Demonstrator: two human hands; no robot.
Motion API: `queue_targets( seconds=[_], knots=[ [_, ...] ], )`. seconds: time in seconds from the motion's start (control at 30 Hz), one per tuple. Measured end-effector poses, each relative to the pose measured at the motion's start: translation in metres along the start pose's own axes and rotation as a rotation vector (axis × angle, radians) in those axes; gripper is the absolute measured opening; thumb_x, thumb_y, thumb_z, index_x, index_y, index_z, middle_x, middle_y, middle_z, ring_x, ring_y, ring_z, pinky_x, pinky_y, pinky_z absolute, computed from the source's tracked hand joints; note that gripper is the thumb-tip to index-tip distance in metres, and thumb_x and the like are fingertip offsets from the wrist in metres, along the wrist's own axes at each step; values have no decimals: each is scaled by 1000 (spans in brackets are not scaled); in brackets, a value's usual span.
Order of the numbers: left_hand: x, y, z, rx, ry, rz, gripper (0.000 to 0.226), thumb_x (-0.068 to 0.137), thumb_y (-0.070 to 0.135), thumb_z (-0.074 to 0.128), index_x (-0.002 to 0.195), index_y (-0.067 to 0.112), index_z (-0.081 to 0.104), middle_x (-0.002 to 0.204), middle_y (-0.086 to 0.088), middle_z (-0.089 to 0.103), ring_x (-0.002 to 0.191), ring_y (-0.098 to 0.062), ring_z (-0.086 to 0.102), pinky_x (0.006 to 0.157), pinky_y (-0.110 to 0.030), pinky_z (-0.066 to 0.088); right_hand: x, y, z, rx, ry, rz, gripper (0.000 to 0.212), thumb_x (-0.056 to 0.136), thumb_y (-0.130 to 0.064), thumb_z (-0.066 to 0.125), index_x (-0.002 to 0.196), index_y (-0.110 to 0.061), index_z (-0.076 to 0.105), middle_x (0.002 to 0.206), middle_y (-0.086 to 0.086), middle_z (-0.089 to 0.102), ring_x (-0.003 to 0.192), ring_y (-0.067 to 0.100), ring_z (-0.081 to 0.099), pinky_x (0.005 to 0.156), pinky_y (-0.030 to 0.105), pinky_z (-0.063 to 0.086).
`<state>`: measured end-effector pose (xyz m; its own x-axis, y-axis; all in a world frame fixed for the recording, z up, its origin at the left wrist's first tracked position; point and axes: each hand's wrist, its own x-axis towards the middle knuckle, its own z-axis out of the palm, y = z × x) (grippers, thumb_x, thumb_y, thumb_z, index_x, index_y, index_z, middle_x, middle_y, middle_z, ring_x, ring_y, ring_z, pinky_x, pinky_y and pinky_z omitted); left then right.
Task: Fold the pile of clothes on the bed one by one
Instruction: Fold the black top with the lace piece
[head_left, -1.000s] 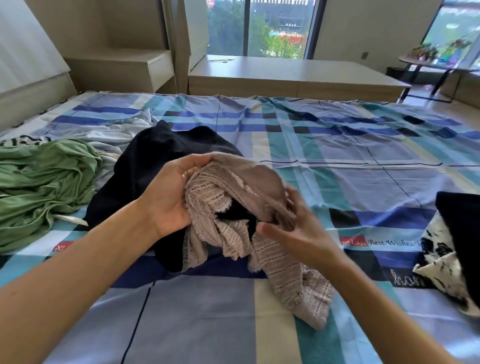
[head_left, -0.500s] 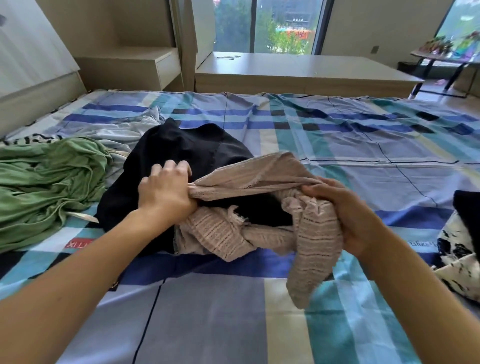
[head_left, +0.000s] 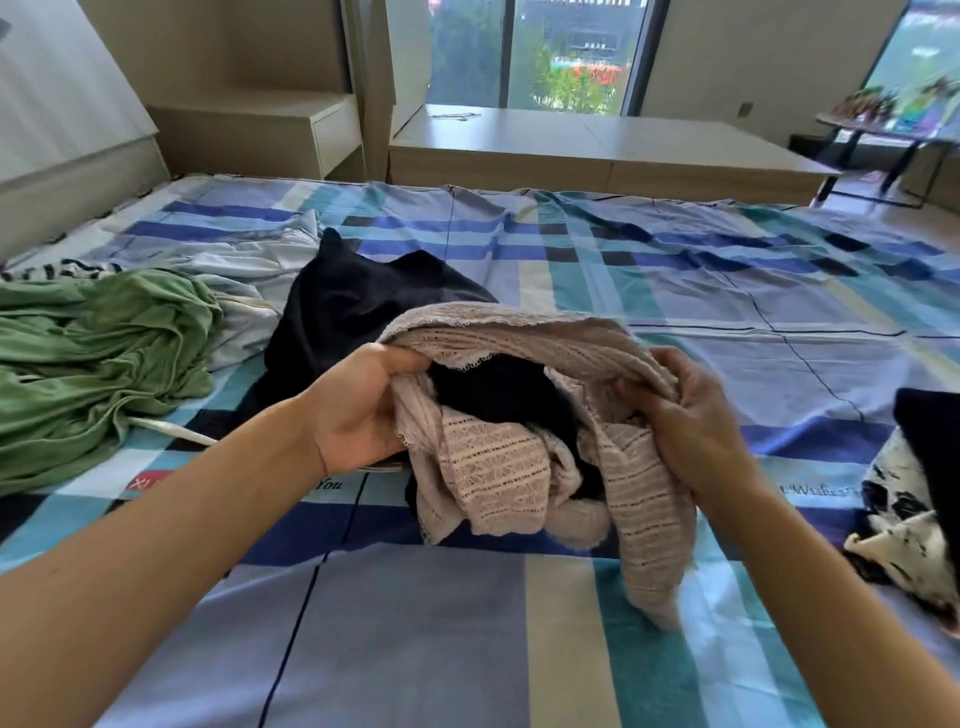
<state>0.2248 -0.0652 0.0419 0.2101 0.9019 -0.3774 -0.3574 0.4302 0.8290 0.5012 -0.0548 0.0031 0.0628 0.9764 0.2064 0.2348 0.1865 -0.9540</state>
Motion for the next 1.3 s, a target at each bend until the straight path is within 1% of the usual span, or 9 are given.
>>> queue_targets(
  seconds=[0.17,0.37,0.57,0.7,0.87,0.97,1.07,1.17,1.3],
  knots=[
    [-18,-6,20,-91,-201,40,35,76,15,49,84,8,82,94,-12,77,83,-23,75,76,-35,63,0,2,-4,-117,67,-115,20,93,1,61,98,-18,66,84,-1,71,71,1,62,68,18,49],
    [-14,-10,26,-147,-209,55,30,74,20,54,89,6,77,88,-13,75,77,-26,73,78,-35,60,-2,8,-3,-256,26,-56,21,92,4,58,91,-15,66,80,1,68,66,-1,57,62,15,45],
    [-16,-8,18,-30,-204,27,24,66,20,62,75,6,80,80,-14,75,67,-25,73,66,-32,62,-1,8,-6,-171,1,147,25,93,-14,67,118,-13,61,97,13,71,83,18,66,69,26,51],
    [-14,-12,18,10,-172,52,23,76,19,64,86,7,80,90,-16,75,75,-25,74,76,-36,61,-18,-15,-3,-274,154,-102,63,84,-32,77,138,-28,45,116,1,59,107,15,59,88,29,48],
    [-8,-22,19,14,-319,162,49,75,26,84,115,1,69,108,-20,70,93,-30,71,88,-40,58,-45,-47,10,9,-523,-146,84,75,-30,81,147,-37,39,126,-6,63,115,10,63,91,24,54],
    [-7,-24,20,184,-408,163,57,78,5,75,131,-3,55,113,-25,64,95,-35,67,83,-43,59,-43,-32,22,-73,-369,-72,66,78,-6,82,133,-29,54,97,-15,72,94,2,69,78,16,52],
    [-4,-15,21,378,-232,216,44,79,-18,62,116,4,65,98,-18,70,78,-26,70,65,-32,61,-34,-31,16,81,-153,5,33,86,7,66,96,-23,74,83,-4,74,82,10,70,75,23,53],
    [5,0,9,512,-77,293,51,73,-15,62,116,12,68,105,-18,74,87,-24,70,67,-26,59,-30,-38,6,222,-15,75,44,94,2,60,68,-30,76,72,-5,73,70,9,70,70,27,57],
    [19,12,-9,813,307,436,41,81,-8,69,110,20,63,109,-8,73,88,-18,70,73,-27,54,-28,-38,4,450,176,242,25,96,-9,61,75,-19,70,66,-6,73,61,8,71,57,27,59]
  ],
)
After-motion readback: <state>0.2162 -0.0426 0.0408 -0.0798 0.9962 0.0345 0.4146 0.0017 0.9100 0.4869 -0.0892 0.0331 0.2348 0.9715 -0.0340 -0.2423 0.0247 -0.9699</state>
